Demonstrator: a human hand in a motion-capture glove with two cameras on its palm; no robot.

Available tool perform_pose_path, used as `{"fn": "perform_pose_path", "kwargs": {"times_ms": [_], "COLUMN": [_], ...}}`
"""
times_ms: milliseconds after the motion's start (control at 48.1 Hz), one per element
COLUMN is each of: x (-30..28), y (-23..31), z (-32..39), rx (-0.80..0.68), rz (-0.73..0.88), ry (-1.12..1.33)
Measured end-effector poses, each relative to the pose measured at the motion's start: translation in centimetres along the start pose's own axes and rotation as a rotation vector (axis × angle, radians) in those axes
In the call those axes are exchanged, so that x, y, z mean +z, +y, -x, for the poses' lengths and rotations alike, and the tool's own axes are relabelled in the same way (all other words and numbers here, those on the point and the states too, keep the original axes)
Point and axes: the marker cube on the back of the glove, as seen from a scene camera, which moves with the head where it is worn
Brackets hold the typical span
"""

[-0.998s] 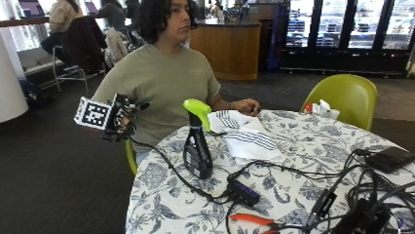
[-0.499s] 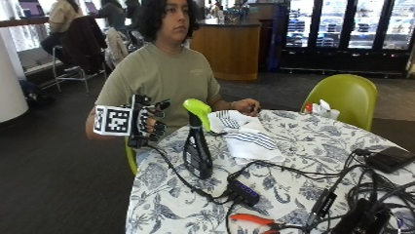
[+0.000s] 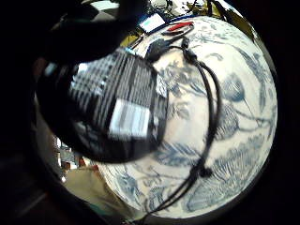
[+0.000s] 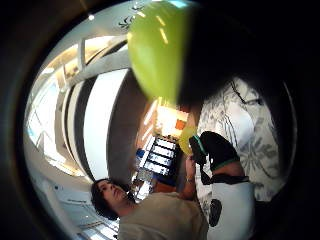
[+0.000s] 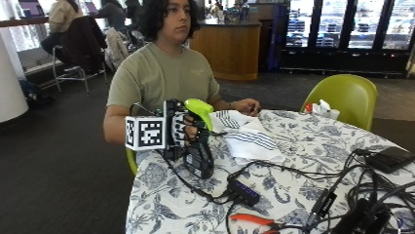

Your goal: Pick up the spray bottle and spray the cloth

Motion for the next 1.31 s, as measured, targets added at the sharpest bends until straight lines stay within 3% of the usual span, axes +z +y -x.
{"fn": "perform_pose_path", "kwargs": {"times_ms": [229, 541, 749, 915, 1144, 1310], "x": [1.5, 4.1, 3.9, 2.3, 5.1, 9.9], "y": [-3.6, -7.1, -7.2, -5.3, -2.9, -2.8], "z": [-1.1, -2.5, 2.7, 11.3, 19.4, 19.6], "rx": [-0.007, 0.048, -0.101, -0.113, 0.040, 0.334], "rz": [-0.072, -0.051, -0.054, 0.229, 0.720, 1.002], "ry": [0.064, 0.026, -0.095, -0.121, 0.258, 0.416]}}
